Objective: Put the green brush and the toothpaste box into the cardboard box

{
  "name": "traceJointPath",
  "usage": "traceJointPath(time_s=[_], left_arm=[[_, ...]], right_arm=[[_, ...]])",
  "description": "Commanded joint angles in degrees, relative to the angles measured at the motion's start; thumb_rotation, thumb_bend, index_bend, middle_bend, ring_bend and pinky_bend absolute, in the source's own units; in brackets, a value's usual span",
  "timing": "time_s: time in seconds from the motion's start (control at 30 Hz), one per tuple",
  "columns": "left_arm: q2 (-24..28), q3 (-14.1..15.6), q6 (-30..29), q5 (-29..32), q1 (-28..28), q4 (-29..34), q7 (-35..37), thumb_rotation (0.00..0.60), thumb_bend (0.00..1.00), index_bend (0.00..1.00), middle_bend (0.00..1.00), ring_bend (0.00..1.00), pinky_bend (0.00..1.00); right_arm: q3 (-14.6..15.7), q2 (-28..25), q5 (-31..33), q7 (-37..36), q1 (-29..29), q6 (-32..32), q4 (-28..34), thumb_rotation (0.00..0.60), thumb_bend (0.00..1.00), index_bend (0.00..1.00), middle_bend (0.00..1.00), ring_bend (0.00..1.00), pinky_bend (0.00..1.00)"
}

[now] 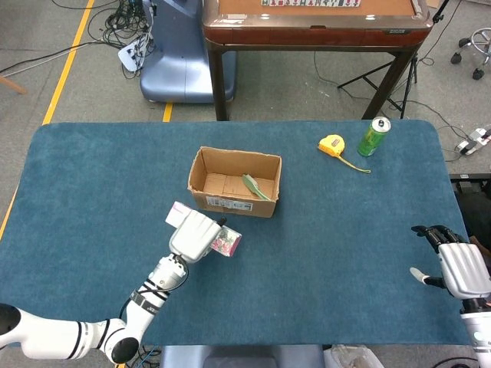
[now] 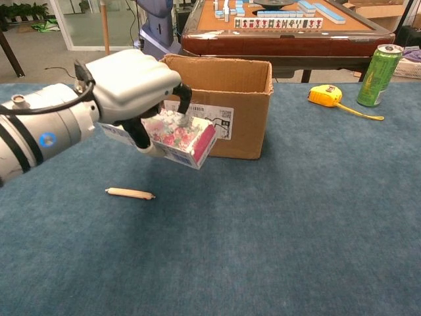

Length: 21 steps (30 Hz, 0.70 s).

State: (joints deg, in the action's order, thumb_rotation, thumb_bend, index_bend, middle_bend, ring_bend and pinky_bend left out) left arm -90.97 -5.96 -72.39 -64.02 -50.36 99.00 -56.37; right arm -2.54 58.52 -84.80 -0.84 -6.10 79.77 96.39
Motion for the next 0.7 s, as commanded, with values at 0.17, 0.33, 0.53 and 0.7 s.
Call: traceJointPath(time_s=[0.17,0.33,0.53,0.7], left_arm=[[4.3,-2.1,-1.8,1.8,0.9,3.6,-3.5,0.6,0.15,0.61,1.0,1.0,1.0],[5.5,-3.5,-3.0,2.5,0.7,5.0,-5.8,0.6,0.15,0.61,1.0,1.0,1.0],[4.7,-6.0,-2.7,2.8,-1.3,5.9,-7.6,0.6,0.15,0.61,1.0,1.0,1.0],[2.4,-8.1,-1.9,4.5,-3.6,5.5,-9.4,0.6,0.15,0.61,1.0,1.0,1.0]], right_arm=[[0.0,0.1,0.2,0.4,-0.2,-0.4,0.0,0.6,0.0,0.27,0.33,0.22,0.38],[0.0,0.3,0.3,0.6,-0.2,-0.5,0.1,0.6,0.0,0.27,0.33,0.22,0.38],[0.1,0.4,0.3,1.0,-0.4,-0.7,0.1,0.6,0.0,0.27,0.33,0.22,0.38],[0.1,0.3,0.2,0.7,-0.3,-0.6,0.1,0.6,0.0,0.27,0.33,0.22,0.38]])
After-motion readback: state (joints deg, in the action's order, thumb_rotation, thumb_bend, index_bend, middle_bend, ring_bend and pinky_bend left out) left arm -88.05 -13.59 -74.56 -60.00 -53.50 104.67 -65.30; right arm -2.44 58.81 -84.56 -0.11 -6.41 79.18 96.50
